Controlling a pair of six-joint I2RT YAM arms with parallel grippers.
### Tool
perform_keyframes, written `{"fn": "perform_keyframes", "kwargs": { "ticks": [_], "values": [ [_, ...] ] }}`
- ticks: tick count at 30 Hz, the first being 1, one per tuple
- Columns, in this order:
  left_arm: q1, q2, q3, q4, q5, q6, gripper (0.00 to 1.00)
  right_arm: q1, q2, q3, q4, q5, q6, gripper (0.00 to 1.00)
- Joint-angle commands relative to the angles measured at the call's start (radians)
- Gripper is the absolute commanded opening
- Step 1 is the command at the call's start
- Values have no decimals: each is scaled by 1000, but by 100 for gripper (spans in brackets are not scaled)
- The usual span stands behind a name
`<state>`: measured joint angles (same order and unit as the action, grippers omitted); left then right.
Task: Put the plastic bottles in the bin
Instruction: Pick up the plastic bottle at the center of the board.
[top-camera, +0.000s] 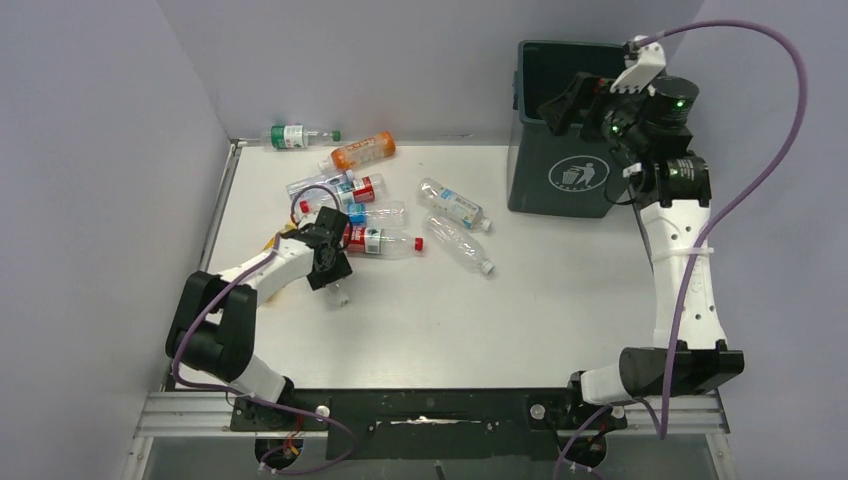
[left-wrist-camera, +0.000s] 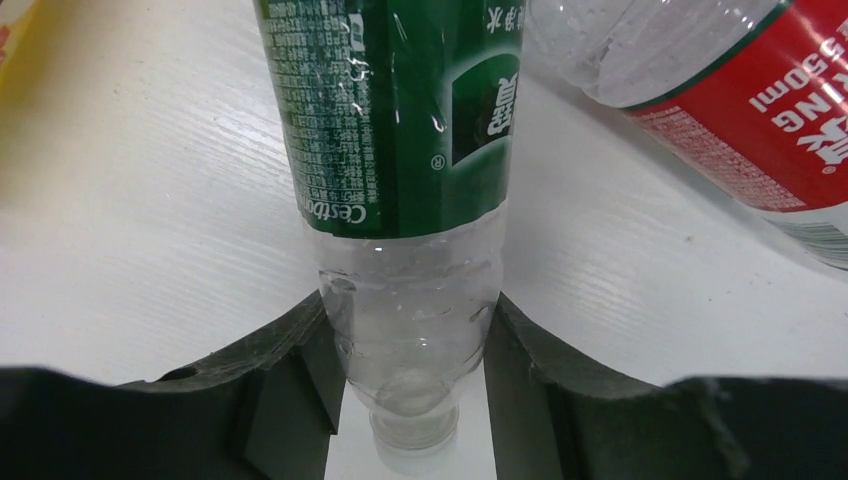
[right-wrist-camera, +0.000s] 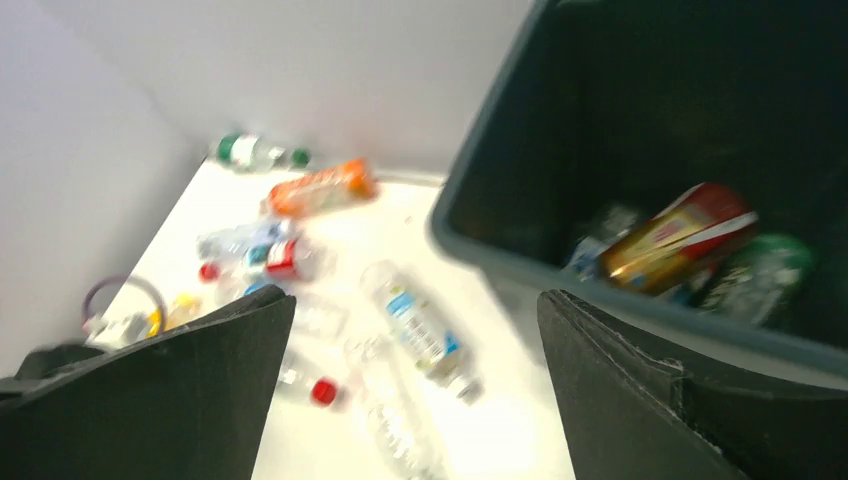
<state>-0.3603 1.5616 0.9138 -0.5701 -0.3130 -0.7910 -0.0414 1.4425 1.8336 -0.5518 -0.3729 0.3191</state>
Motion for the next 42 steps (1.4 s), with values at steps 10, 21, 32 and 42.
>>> {"fn": "perform_keyframes", "kwargs": {
  "ticks": [10, 21, 32, 42],
  "values": [
    [-65, -252, 55, -103, 49, 8, 39, 354, -362, -452, -32, 94, 29, 98],
    [-154, -329, 249, -183, 120, 23, 38, 446, -570, -799, 80, 25, 206, 98],
    [-273, -321, 247, -9, 298, 47, 38, 447, -536, -865, 207, -36, 346, 98],
    [-375, -333, 210, 168, 429, 75, 39, 446, -434, -856, 383, -142, 481, 98]
  ]
}}
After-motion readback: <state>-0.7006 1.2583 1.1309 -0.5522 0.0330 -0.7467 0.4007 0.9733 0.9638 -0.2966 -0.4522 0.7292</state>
